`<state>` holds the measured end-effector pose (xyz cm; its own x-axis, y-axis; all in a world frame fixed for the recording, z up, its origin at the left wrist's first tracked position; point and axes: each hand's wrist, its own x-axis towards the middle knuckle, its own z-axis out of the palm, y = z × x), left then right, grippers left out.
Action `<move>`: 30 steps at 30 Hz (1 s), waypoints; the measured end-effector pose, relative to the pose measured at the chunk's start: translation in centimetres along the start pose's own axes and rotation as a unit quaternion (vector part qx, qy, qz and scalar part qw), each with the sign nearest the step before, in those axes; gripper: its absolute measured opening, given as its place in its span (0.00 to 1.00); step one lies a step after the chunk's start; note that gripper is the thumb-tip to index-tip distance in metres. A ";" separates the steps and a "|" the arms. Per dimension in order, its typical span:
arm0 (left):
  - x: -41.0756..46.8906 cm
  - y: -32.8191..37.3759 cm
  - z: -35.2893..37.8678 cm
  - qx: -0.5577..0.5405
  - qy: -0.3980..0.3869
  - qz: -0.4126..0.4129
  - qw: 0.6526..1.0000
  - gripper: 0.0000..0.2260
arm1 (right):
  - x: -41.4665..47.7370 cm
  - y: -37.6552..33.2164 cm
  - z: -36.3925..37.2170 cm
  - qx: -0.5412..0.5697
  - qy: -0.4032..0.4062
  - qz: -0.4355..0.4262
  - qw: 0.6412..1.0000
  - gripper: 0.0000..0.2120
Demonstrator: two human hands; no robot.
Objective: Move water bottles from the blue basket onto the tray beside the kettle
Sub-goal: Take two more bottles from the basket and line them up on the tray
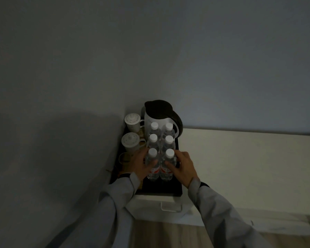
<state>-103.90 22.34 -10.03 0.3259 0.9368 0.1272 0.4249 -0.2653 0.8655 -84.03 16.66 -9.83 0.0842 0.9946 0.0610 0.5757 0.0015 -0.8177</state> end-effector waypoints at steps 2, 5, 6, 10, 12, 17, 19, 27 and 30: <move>0.0 0.0 0.0 0.003 0.001 -0.008 1.000 0.18 | 0.0 0.1 0.1 0.000 -0.001 0.002 1.000 0.23; -0.1 0.0 0.0 0.009 0.002 -0.010 1.000 0.18 | -0.1 0.1 0.0 0.000 0.001 0.004 1.000 0.23; 0.0 0.0 -0.1 0.008 0.000 -0.010 1.000 0.19 | -0.1 0.1 -0.1 -0.002 0.000 0.003 1.000 0.23; 0.0 -0.2 -0.2 0.011 -0.003 -0.009 1.000 0.20 | -0.2 0.2 -0.2 -0.015 -0.009 -0.003 1.000 0.24; 0.0 -0.2 -0.3 0.011 -0.003 -0.009 1.000 0.19 | -0.2 0.1 -0.1 -0.012 -0.008 0.003 1.000 0.25; 0.2 -0.2 -0.4 0.003 -0.017 0.002 1.000 0.20 | -0.4 -0.4 0.2 0.008 0.007 0.017 1.000 0.23; 0.2 -0.2 -0.4 -0.002 -0.020 0.004 1.000 0.21 | -0.6 -0.6 0.3 0.018 0.018 0.021 0.999 0.23; 0.1 -0.2 -0.2 -0.010 -0.014 0.003 1.000 0.20 | -1.3 -1.1 0.7 0.049 0.067 0.030 0.996 0.23; 0.2 -0.1 -0.2 -0.016 -0.009 0.002 1.000 0.20 | -1.0 -1.1 0.7 0.042 0.063 0.024 0.997 0.24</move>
<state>-104.08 22.66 -10.01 0.3425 0.9316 0.1221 0.3964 -0.2611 0.8802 -85.30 15.77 -9.37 0.2142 0.9729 0.0869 0.4981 -0.0323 -0.8665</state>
